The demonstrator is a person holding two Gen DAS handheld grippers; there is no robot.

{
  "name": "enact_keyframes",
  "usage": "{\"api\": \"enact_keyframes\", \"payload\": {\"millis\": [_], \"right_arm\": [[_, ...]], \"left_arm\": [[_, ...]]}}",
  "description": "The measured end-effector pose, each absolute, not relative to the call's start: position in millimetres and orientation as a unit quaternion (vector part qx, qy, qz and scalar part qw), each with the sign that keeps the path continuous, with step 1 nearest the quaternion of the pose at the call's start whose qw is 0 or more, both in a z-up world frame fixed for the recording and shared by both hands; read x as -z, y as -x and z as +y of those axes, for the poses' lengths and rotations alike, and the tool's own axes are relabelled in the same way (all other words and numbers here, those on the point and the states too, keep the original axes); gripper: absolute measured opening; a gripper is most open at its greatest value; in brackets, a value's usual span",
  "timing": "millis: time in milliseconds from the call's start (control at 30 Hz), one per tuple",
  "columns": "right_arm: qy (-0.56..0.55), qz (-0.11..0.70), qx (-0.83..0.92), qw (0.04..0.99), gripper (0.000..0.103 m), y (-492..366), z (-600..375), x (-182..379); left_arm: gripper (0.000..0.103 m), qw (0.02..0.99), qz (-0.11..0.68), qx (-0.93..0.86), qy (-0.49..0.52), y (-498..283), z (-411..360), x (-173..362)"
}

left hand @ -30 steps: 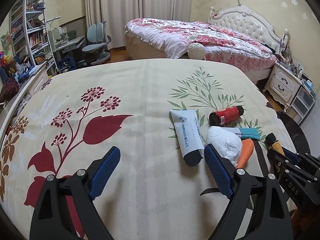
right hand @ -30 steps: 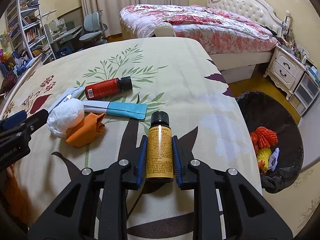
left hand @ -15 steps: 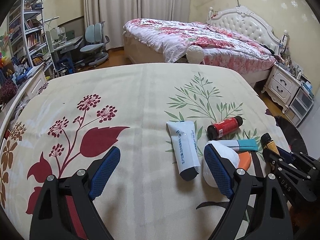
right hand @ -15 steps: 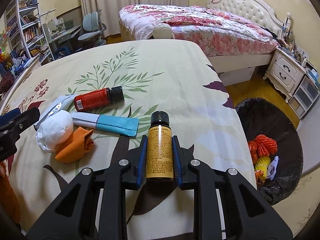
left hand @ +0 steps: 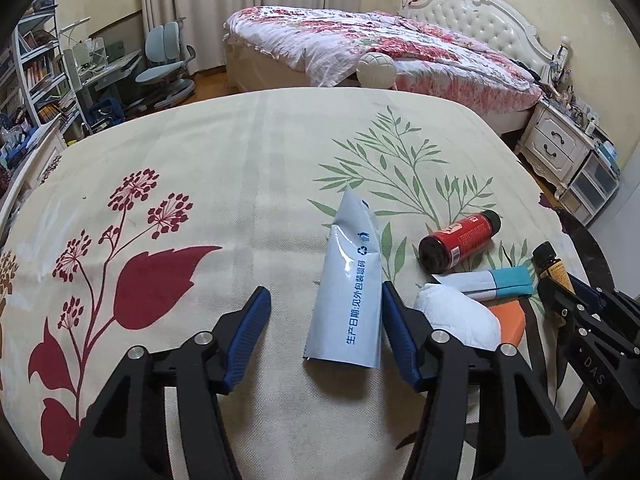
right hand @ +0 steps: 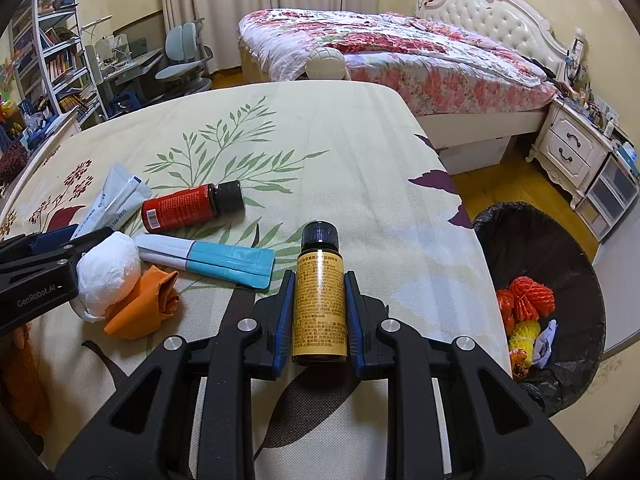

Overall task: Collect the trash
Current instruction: 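Grasp the yellow bottle with the right tool while the left tool grasps the white tube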

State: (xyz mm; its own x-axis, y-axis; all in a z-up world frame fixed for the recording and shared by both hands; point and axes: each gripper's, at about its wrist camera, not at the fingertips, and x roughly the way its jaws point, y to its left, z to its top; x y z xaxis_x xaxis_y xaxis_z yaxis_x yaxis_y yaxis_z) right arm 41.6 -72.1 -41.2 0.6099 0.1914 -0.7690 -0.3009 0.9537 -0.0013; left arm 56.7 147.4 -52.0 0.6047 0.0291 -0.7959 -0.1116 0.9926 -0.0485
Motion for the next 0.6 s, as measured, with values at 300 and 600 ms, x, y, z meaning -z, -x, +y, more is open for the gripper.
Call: {"api": "enact_keyframes", "payload": {"millis": [300, 600], "right_arm": [[0.065, 0.420, -0.138, 0.895, 0.023, -39.6, -72.6, 40.8], [0.056, 0.411, -0.136, 0.900, 0.023, -36.1, -76.8, 36.0]], "left_arm": [[0.024, 0.901, 0.430, -0.035, 0.034, -49.5, 152.4, 50.7], [0.020, 0.909, 0.410, -0.049, 0.056, -35.9, 164.5, 42.8]]}}
